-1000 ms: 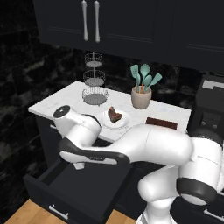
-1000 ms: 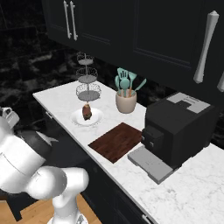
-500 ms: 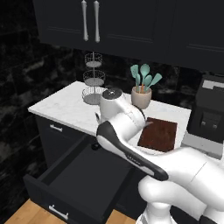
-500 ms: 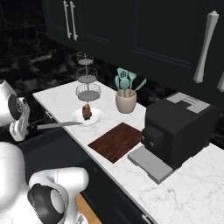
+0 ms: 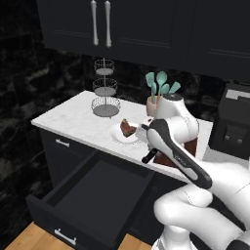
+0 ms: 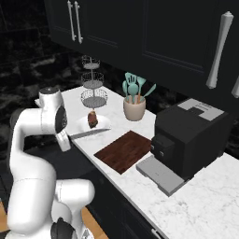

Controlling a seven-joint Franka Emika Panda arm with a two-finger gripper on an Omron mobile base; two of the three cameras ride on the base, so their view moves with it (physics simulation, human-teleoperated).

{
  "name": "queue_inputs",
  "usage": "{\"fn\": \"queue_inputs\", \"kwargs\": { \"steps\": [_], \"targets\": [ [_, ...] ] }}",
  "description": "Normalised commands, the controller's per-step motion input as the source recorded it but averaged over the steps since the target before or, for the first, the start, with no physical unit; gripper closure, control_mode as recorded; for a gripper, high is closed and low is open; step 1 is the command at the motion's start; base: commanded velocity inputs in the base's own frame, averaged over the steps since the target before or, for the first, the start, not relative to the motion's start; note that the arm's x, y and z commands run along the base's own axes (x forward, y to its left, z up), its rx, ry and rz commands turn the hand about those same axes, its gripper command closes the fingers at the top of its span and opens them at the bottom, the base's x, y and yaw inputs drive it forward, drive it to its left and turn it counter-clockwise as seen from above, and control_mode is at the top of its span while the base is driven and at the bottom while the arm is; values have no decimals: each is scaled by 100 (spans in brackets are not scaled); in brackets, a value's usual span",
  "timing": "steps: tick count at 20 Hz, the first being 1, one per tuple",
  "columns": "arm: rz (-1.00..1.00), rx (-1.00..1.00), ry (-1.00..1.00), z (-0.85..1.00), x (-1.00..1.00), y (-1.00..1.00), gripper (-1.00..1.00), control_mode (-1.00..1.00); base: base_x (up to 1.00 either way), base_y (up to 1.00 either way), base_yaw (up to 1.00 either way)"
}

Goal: Pick up the knife from the drawer and place it on the cutting board. Then place the meat from the plate to the cutting board.

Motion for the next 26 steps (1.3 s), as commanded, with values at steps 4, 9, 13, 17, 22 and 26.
{"fn": "queue_inputs", "kwargs": {
  "steps": [4,9,13,17,22,26],
  "targets": [
    [18,-5,20,-38,48,-94,100,-100,0,0,0],
    [5,-3,15,-31,57,-93,100,-100,0,0,0],
    [0,-13,-2,-45,45,-49,100,-100,0,0,0],
    [0,-6,-1,-45,55,-44,100,-100,0,0,0],
    [4,0,-1,-37,49,-71,100,-100,0,0,0],
    [1,0,-1,-37,51,-57,100,-100,0,0,0]
  ]
}}
